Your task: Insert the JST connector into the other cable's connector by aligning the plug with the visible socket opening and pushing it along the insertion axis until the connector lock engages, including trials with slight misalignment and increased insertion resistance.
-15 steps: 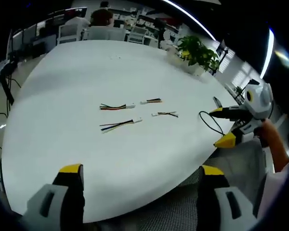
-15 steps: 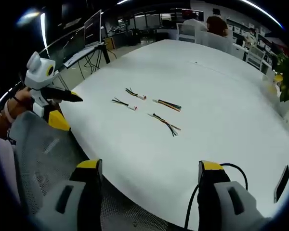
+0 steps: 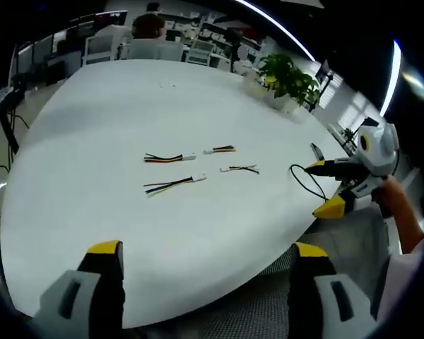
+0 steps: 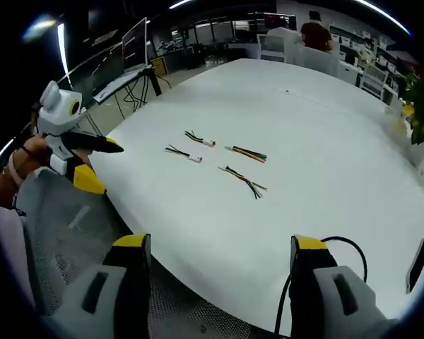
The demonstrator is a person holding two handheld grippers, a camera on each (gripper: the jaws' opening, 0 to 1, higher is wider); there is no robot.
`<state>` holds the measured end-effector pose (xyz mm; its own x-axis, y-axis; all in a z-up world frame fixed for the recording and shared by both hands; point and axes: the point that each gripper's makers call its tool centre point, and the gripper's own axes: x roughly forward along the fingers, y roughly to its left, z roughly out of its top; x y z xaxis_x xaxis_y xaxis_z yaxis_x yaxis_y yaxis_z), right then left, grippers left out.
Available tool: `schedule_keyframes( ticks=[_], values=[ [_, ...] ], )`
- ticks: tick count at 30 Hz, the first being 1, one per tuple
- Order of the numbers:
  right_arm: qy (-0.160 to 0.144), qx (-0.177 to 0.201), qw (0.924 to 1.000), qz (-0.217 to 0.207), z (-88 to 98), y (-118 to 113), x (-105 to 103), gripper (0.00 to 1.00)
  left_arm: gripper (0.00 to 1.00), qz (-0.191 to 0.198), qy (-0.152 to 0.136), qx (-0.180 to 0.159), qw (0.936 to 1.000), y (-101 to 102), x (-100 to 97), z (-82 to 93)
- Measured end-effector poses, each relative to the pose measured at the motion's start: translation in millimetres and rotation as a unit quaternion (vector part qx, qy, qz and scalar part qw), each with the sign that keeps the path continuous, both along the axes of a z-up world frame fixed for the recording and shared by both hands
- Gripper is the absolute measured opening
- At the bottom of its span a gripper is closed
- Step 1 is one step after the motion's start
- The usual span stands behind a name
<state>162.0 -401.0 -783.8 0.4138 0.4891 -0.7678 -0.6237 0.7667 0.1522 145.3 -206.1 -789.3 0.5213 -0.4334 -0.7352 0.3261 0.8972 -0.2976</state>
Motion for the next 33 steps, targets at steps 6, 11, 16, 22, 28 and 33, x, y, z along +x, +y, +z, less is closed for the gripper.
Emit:
schedule_keyframes(
  ticks=[6,11,16,22,28,33],
  values=[
    [-0.011,-0.007,0.9999,0.002,3.7,-0.3,4.4,0.79,0.97,-0.002,0.005,0.003,1.0,1.4,-0.2,-3.3],
    [-0.012,-0.011,0.9999,0.004,3.6,0.4,5.8,0.78,0.97,-0.004,0.006,0.003,1.0,1.8,2.2,-4.7],
    [-0.013,-0.009,0.9999,0.002,4.5,2.0,6.1,0.78,0.97,-0.006,0.002,-0.002,1.0,0.4,4.7,-2.9],
    [-0.006,-0.011,0.9999,0.0,2.7,1.4,3.7,0.78,0.97,-0.007,0.006,-0.014,0.9999,-3.0,3.8,-2.4],
    [-0.007,-0.011,0.9999,0.001,2.8,-1.3,2.7,0.78,0.97,-0.009,0.008,-0.01,0.9999,-3.1,1.4,-3.8],
    [-0.007,-0.012,0.9999,0.003,3.9,-1.8,3.6,0.77,0.96,-0.008,0.008,-0.003,0.9999,-2.4,1.0,-2.7]
  ],
)
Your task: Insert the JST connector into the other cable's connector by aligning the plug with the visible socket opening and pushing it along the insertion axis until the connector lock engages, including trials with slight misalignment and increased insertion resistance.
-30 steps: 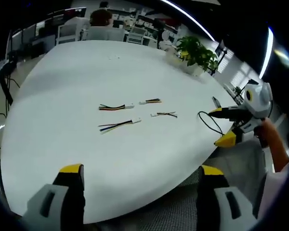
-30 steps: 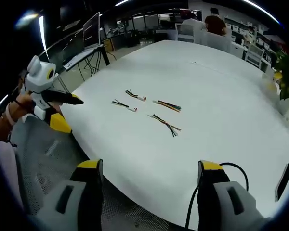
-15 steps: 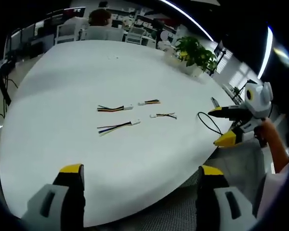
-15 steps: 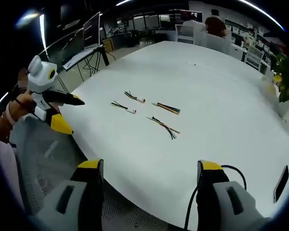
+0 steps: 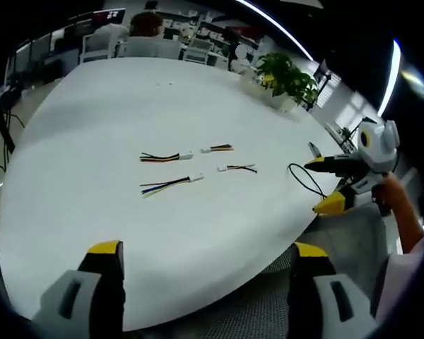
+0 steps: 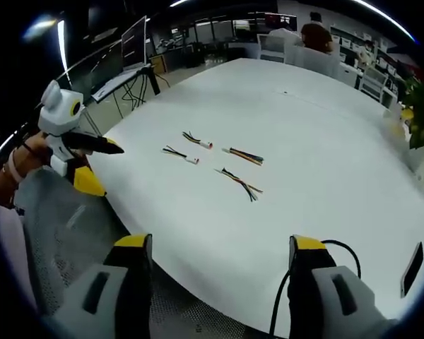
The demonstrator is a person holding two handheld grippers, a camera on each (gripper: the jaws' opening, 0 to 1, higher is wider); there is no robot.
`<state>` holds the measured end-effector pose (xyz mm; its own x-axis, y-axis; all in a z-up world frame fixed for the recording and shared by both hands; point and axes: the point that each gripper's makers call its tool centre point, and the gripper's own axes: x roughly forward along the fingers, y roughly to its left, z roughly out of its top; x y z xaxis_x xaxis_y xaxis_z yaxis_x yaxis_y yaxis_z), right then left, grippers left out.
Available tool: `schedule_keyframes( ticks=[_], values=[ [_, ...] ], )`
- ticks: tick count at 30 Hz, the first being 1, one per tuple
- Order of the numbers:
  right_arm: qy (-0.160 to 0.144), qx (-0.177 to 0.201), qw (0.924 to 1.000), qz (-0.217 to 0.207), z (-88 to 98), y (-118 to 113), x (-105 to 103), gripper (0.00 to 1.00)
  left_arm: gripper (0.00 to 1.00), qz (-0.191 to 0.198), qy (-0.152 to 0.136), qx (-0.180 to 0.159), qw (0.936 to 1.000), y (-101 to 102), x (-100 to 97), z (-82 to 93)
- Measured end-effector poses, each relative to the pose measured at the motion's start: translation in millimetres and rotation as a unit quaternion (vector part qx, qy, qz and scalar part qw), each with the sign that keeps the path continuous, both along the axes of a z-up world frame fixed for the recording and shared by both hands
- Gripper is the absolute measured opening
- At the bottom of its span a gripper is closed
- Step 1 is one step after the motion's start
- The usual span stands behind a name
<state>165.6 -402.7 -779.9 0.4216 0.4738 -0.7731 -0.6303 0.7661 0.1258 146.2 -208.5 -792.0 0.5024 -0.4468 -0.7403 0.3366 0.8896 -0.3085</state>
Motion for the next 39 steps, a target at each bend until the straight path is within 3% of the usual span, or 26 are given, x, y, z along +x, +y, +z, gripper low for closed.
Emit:
schedule_keyframes(
  ticks=[26,34,39],
  values=[
    [-0.011,0.004,0.9999,0.006,8.1,0.5,8.9,0.76,0.95,0.0,-0.019,0.016,0.9997,3.4,9.3,14.0],
    [-0.022,0.006,0.9996,0.013,14.8,3.7,17.5,0.75,0.95,0.009,-0.035,0.008,0.9993,7.5,16.8,27.0],
    [-0.03,0.004,0.9994,0.018,17.7,6.0,21.8,0.75,0.95,0.006,-0.036,0.032,0.9988,16.2,18.6,21.8]
  ],
)
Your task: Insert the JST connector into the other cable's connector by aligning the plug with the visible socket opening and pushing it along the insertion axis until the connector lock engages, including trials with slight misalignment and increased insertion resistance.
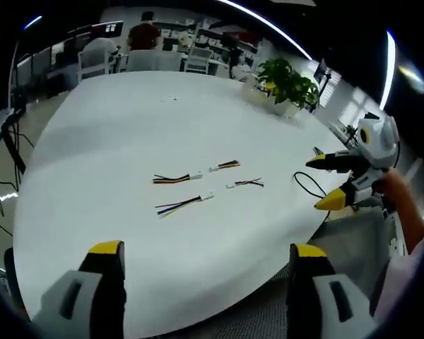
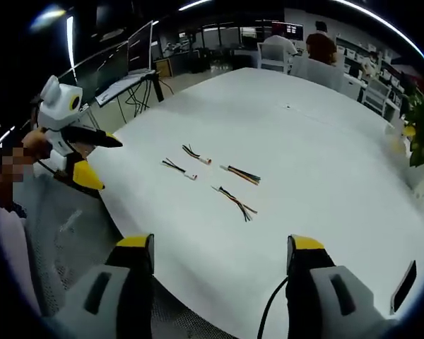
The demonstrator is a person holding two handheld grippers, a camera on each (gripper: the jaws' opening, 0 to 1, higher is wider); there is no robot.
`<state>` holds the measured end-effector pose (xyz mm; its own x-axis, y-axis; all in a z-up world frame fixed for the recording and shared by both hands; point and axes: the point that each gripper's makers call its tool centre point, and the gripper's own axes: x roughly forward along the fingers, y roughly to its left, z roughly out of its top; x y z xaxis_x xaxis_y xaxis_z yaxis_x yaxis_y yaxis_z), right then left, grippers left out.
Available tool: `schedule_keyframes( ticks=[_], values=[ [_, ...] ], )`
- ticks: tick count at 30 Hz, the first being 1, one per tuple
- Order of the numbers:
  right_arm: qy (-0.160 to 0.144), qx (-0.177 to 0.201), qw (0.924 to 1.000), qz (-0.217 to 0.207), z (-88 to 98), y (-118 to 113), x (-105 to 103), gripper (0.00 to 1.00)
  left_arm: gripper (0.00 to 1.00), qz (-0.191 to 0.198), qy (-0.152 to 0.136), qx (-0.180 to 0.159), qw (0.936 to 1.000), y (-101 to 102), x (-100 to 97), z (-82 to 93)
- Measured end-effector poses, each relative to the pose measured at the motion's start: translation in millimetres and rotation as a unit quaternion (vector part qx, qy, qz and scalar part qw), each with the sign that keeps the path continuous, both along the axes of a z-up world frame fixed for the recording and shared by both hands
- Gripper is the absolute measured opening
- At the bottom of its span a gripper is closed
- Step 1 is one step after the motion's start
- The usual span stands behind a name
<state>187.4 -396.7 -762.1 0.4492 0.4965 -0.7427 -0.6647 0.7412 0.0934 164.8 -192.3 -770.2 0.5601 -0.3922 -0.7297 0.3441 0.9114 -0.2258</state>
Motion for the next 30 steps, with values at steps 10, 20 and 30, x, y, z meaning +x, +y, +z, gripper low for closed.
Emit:
schedule_keyframes(
  ticks=[10,20,30],
  values=[
    [-0.031,-0.01,0.9994,0.012,12.1,1.3,15.3,0.74,0.93,0.002,-0.026,-0.007,0.9996,3.3,8.8,11.5],
    [-0.05,-0.011,0.9986,0.016,22.0,10.1,29.7,0.74,0.93,0.004,-0.036,-0.012,0.9993,5.9,17.6,19.6],
    [-0.064,-0.014,0.9973,0.033,27.3,17.6,39.5,0.72,0.93,-0.003,-0.051,-0.004,0.9987,4.0,30.5,26.9]
  ],
)
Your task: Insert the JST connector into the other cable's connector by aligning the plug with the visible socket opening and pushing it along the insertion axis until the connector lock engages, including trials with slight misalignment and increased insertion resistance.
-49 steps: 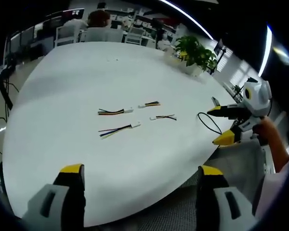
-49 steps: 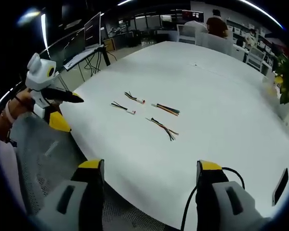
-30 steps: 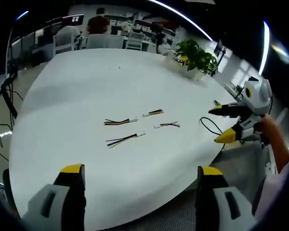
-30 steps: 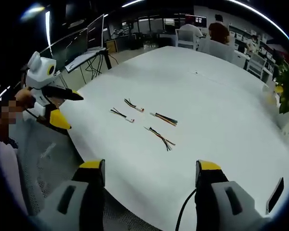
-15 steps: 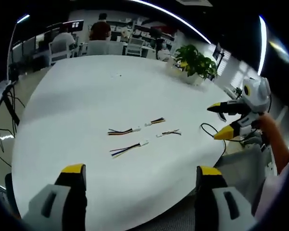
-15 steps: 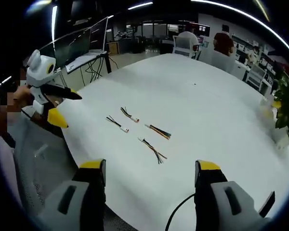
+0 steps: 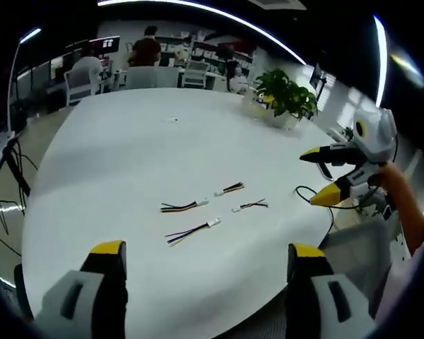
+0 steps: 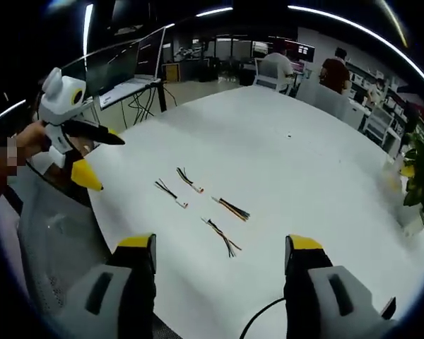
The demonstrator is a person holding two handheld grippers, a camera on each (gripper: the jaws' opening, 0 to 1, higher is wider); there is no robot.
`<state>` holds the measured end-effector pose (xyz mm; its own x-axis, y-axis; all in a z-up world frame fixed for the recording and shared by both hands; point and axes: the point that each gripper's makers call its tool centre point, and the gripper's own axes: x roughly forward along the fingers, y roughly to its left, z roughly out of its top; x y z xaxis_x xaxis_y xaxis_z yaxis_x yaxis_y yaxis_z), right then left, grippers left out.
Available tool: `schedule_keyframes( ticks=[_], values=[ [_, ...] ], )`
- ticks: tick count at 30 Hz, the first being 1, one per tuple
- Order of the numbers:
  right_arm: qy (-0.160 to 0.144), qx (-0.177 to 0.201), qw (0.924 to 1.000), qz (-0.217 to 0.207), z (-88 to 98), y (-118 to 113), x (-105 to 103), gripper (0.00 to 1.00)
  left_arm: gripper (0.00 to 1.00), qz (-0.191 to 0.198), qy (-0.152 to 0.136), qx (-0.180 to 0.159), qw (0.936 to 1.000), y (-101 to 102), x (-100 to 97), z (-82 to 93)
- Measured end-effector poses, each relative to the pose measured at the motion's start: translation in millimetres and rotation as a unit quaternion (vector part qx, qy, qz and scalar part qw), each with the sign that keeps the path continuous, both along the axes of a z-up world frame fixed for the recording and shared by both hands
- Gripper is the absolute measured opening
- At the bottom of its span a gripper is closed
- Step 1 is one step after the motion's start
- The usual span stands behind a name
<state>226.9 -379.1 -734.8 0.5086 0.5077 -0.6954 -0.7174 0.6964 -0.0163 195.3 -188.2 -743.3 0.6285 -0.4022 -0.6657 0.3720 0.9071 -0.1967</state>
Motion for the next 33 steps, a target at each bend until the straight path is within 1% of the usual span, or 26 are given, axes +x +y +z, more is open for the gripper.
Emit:
schedule_keyframes(
  ticks=[4,7,13,17,20,24,30,33],
  values=[
    [0.004,0.0,1.0,-0.004,-1.2,-1.7,0.4,0.73,0.93,-0.005,-0.004,0.004,1.0,-1.4,3.7,0.8],
    [0.004,0.005,1.0,-0.005,-1.4,-1.9,-0.7,0.72,0.92,-0.007,-0.003,0.001,1.0,-3.9,5.2,0.9],
    [0.006,0.004,1.0,-0.004,-3.0,-3.2,-0.3,0.71,0.92,-0.011,-0.003,0.009,0.9999,-6.3,7.8,-0.6],
    [0.006,0.003,1.0,-0.001,-3.5,-1.6,3.6,0.71,0.92,-0.014,-0.001,0.016,0.9998,-8.6,8.6,-2.7],
    [0.007,0.005,1.0,-0.003,-3.0,-1.1,6.3,0.72,0.92,-0.016,0.0,0.015,0.9998,-11.2,7.9,-3.4],
    [0.003,0.006,1.0,0.005,-1.5,1.3,7.4,0.71,0.92,-0.017,0.0,0.013,0.9998,-14.3,9.5,-4.1],
    [0.006,0.012,0.9999,0.001,-4.3,3.1,11.7,0.71,0.91,-0.021,-0.006,0.006,0.9997,-20.4,17.6,-2.4],
    [0.005,0.012,0.9999,0.002,-4.8,3.4,13.8,0.7,0.91,-0.024,-0.01,0.01,0.9996,-21.4,22.4,-1.4]
  ],
)
